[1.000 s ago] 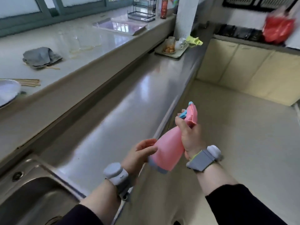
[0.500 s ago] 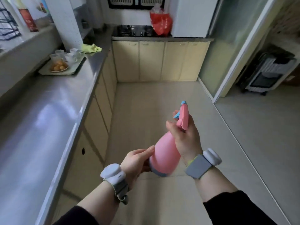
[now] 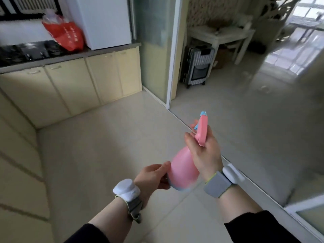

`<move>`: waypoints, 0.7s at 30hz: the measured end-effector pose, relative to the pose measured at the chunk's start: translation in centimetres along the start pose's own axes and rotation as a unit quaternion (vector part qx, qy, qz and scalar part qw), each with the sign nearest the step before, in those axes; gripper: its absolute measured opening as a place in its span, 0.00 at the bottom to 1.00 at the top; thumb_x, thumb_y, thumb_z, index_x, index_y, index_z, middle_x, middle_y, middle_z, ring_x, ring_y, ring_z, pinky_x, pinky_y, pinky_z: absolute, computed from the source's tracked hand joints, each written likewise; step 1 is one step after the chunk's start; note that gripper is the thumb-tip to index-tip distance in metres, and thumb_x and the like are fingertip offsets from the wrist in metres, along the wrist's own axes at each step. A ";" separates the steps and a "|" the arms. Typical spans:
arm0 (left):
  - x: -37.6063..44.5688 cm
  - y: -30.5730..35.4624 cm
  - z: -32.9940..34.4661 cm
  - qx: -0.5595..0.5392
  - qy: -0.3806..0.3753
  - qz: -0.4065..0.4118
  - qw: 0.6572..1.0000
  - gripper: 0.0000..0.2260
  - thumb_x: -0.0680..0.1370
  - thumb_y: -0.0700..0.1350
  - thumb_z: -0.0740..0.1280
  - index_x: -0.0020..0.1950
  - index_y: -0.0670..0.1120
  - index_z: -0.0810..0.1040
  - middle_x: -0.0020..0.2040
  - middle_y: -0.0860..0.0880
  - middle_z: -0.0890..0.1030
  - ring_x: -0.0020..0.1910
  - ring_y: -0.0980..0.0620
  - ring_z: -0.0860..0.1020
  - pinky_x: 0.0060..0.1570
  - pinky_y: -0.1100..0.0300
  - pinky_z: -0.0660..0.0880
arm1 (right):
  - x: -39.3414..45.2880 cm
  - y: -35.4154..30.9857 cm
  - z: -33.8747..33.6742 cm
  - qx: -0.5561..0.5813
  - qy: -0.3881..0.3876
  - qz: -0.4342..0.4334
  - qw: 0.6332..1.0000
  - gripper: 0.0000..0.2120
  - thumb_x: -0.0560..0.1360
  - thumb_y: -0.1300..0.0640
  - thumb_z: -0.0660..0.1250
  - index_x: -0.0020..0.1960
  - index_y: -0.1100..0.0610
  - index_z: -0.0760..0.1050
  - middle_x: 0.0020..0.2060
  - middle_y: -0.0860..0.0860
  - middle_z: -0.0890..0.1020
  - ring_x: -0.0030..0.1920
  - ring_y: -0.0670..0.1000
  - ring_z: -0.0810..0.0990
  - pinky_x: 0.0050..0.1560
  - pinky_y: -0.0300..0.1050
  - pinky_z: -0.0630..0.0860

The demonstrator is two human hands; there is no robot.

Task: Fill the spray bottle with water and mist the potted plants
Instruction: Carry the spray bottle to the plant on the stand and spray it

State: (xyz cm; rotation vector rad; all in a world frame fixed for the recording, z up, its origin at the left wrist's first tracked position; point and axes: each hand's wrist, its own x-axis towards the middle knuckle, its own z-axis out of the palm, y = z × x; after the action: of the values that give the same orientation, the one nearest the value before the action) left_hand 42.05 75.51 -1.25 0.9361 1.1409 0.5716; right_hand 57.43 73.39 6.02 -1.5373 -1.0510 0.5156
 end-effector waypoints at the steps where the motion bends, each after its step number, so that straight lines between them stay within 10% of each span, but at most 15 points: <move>1: 2.0 1.3 0.1 0.014 -0.014 -0.001 1.000 0.15 0.77 0.51 0.68 0.44 0.39 0.84 0.36 0.42 0.82 0.32 0.47 0.79 0.37 0.57 0.79 | 1.9 0.1 0.1 -0.010 0.019 0.005 1.000 0.21 0.68 0.48 0.65 0.59 0.53 0.73 0.50 0.43 0.79 0.47 0.33 0.75 0.46 0.19 0.65; 6: 11.8 7.0 2.5 0.067 -0.059 -0.027 0.996 0.14 0.75 0.48 0.68 0.31 0.45 0.84 0.33 0.44 0.82 0.31 0.46 0.78 0.42 0.52 0.79 | 10.4 2.0 -0.4 -0.021 0.108 0.061 0.992 0.17 0.73 0.56 0.69 0.61 0.53 0.73 0.53 0.46 0.79 0.47 0.37 0.76 0.44 0.24 0.66; 21: 40.1 22.0 17.5 0.160 -0.056 0.027 0.985 0.06 0.76 0.41 0.67 0.42 0.43 0.82 0.37 0.46 0.85 0.33 0.49 0.81 0.40 0.55 0.80 | 40.1 13.1 -8.0 -0.044 0.148 0.087 0.984 0.19 0.69 0.50 0.64 0.60 0.48 0.71 0.54 0.46 0.78 0.46 0.38 0.77 0.46 0.27 0.68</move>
State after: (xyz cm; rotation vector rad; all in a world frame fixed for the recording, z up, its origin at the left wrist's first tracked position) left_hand 73.68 112.84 -0.59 1.2627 1.1282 0.3785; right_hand 88.38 103.16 4.65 -1.7324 -0.7234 0.3483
